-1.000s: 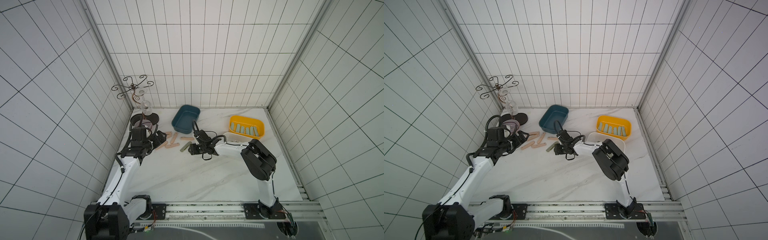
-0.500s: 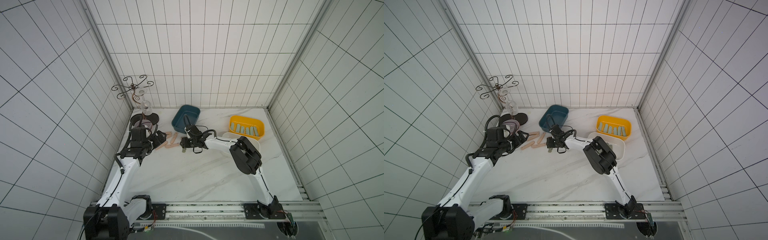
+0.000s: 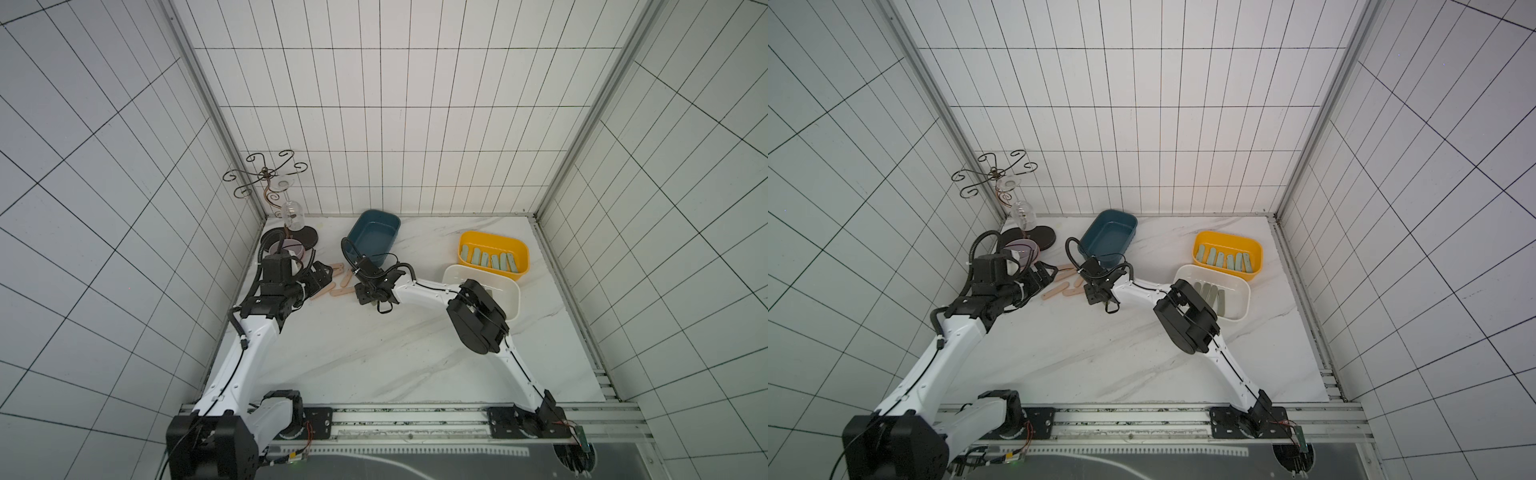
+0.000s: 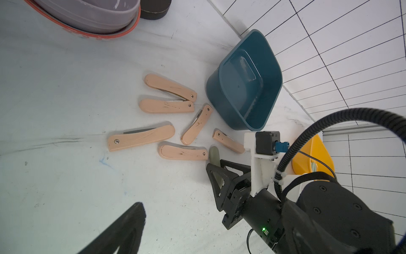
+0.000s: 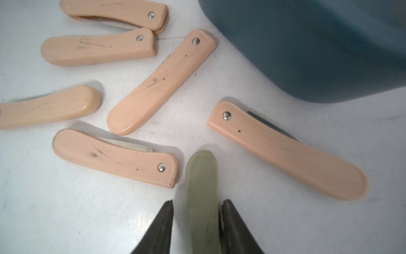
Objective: Place the fruit knives into the storage box by color
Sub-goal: Pick up the fruit knife from the center of the board.
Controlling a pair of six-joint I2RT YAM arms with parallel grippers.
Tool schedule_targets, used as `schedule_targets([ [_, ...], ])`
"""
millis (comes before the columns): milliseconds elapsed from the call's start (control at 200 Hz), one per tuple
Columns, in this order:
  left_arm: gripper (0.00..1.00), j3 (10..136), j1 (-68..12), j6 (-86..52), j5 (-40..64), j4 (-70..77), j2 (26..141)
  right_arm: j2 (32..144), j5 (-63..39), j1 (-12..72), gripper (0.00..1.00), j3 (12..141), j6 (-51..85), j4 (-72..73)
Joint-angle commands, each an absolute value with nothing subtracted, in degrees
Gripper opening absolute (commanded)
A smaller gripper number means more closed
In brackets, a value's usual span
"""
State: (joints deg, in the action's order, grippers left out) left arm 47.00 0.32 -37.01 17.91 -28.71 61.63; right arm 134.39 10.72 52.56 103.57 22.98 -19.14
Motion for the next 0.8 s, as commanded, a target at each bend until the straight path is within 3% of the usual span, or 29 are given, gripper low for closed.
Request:
schedule_targets([
  [0, 0.97, 46.49, 0.26, -37.18, 17.52, -28.56, 60.53, 137.70, 12.19, 52.73, 0.38, 105.98, 20.86, -24.24],
  [220, 0.97, 46.49, 0.31, -37.48, 17.57, -28.41, 60.44, 139.65, 14.94, 53.65, 0.37, 106.83, 19.10, -24.47],
  [465, 0.97, 46.67, 0.27, -37.58, 17.43, -28.56, 60.21, 139.22, 17.75, 54.49, 0.24, 106.35, 17.67, -24.53],
  [795, 0.97, 46.93, 0.29, -37.79, 17.74, -28.60, 59.74, 131.13, 16.53, 54.49, 0.18, 99.15, 19.10, -21.16],
])
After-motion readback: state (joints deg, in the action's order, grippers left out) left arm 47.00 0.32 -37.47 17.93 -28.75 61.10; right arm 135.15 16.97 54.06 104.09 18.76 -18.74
